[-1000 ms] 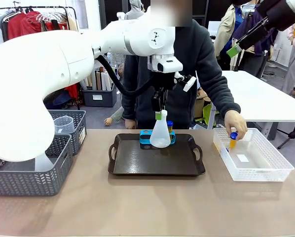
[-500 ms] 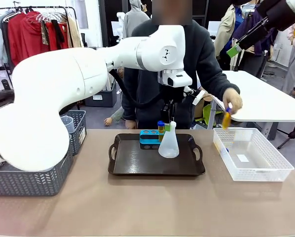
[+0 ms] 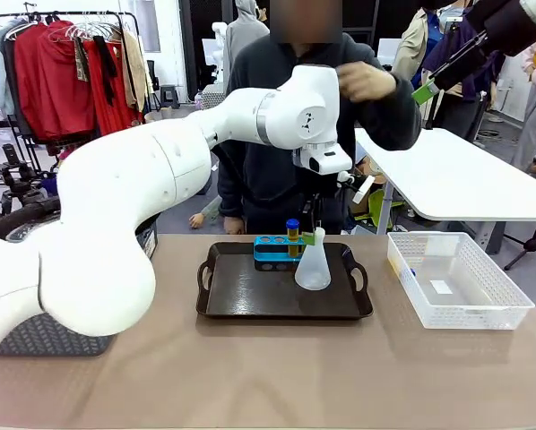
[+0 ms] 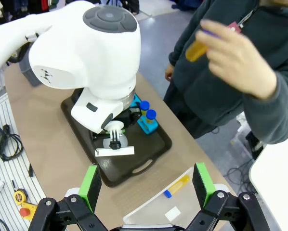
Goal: Prepare the laboratory tools.
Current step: Pick up one Small flask and place it on the Handle tray, then pick up one Large Measuring Cup and place it on the Handle tray.
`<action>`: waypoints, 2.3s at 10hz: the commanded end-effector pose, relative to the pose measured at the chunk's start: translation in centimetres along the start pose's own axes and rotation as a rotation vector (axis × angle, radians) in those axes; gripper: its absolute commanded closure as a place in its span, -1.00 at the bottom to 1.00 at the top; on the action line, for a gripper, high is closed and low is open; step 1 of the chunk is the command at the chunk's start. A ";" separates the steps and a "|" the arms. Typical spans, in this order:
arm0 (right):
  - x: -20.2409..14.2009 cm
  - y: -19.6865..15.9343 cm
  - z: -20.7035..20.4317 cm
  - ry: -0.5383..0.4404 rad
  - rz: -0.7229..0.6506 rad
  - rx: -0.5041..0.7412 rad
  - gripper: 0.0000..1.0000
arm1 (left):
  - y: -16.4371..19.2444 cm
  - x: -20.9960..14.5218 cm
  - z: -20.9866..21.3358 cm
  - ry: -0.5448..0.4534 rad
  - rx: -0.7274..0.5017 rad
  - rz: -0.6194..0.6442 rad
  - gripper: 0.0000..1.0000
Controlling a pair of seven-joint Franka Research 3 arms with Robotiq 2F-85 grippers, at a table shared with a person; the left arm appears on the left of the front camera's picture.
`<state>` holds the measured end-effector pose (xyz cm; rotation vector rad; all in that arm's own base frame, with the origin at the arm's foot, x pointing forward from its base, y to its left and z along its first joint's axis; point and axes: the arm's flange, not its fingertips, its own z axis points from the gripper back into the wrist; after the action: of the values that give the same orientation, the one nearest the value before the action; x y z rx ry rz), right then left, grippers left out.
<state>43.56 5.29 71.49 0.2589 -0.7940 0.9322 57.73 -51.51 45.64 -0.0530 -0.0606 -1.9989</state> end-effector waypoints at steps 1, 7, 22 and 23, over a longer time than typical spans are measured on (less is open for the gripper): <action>0.0 0.0 0.1 -0.005 0.007 0.003 -1.00 | 5.0 0.9 0.9 0.021 -0.001 -0.036 1.00; 0.0 0.0 0.1 -0.005 0.007 0.003 -1.00 | 5.4 0.8 0.0 0.000 -0.011 -0.051 0.12; 0.0 0.0 0.1 -0.005 0.007 0.003 -1.00 | -7.9 -1.4 9.4 0.072 0.107 0.118 -1.00; 0.0 0.0 0.1 -0.005 0.007 0.003 -1.00 | -9.2 -2.5 10.6 0.116 0.103 0.162 -1.00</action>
<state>43.56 5.27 71.49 0.2587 -0.7939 0.9318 54.59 -48.99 57.44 0.0436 -0.1202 -1.8814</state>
